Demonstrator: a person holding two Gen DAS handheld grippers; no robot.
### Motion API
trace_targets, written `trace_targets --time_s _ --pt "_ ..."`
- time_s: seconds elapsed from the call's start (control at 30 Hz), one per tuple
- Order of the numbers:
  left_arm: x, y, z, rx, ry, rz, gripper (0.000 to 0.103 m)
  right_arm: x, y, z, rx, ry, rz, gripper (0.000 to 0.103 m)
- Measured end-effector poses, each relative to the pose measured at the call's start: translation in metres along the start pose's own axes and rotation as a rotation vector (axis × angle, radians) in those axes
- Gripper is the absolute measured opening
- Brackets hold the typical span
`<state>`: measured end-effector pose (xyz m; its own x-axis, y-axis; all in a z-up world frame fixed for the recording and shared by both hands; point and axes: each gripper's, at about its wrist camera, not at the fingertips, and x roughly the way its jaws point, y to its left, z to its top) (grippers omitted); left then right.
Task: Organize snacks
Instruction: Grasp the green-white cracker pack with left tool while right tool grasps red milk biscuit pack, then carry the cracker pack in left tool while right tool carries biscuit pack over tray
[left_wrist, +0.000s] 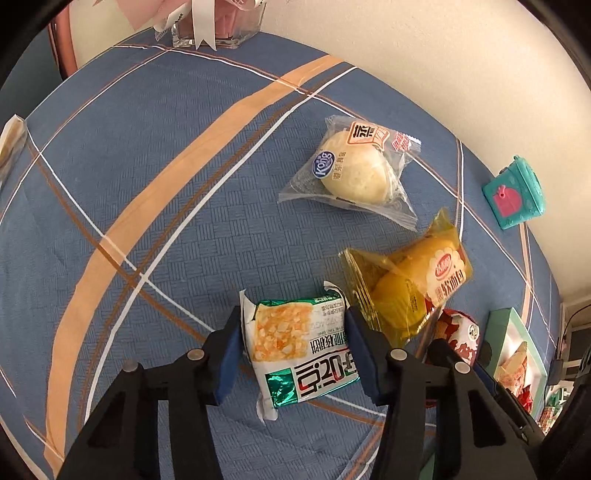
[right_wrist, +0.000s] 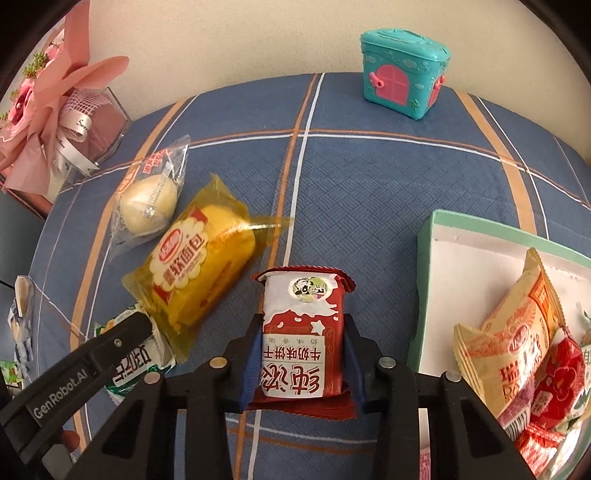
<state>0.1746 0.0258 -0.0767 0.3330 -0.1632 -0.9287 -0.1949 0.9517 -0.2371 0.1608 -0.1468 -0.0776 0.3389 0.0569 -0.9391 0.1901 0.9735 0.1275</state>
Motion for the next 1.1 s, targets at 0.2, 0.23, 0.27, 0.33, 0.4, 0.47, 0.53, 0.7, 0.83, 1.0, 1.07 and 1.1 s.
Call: trace_targets --time_s 0.2,0.23,0.27,0.33,0.4,0.47,0.53,0.7,0.83,1.0,1.07,1.1 --pt "-0.002 0.003 -0.005 -0.004 0.011 -0.012 0.051 -0.012 0.000 -0.010 0.004 0.011 0.002 0.042" --pt "-0.003 0.005 -0.007 -0.009 0.014 -0.019 0.051 -0.015 0.001 -0.012 0.004 0.010 0.003 0.042" --pt "-0.004 0.005 -0.008 -0.012 0.015 -0.022 0.050 -0.020 0.000 -0.014 0.002 0.009 0.003 0.042" --pt "-0.007 0.006 -0.010 -0.012 0.013 -0.026 0.050 -0.026 -0.001 -0.016 0.002 0.004 0.005 0.042" --pt "-0.013 0.005 -0.012 -0.010 0.007 -0.032 0.050 -0.033 -0.001 -0.019 0.006 -0.002 0.007 0.042" --pt "-0.019 0.005 -0.014 -0.005 -0.005 -0.039 0.050 -0.040 0.000 -0.023 0.012 -0.004 0.011 0.042" --pt "-0.027 0.003 -0.015 0.001 -0.020 -0.048 0.050 -0.044 -0.002 -0.027 0.013 -0.004 0.015 0.042" --pt "-0.049 0.001 -0.021 0.020 -0.057 -0.075 0.050 -0.061 -0.002 -0.038 0.009 -0.013 0.023 0.042" --pt "-0.063 -0.009 -0.023 0.040 -0.084 -0.089 0.050 -0.082 -0.003 -0.046 0.005 -0.037 0.023 0.042" --pt "-0.075 -0.024 -0.025 0.067 -0.107 -0.101 0.050 -0.100 -0.007 -0.053 0.009 -0.062 0.030 0.042" --pt "-0.081 -0.029 -0.028 0.080 -0.117 -0.108 0.050 -0.107 -0.010 -0.054 0.012 -0.073 0.030 0.042" --pt "-0.085 -0.031 -0.030 0.084 -0.120 -0.112 0.050 -0.111 -0.012 -0.055 0.014 -0.078 0.030 0.042"
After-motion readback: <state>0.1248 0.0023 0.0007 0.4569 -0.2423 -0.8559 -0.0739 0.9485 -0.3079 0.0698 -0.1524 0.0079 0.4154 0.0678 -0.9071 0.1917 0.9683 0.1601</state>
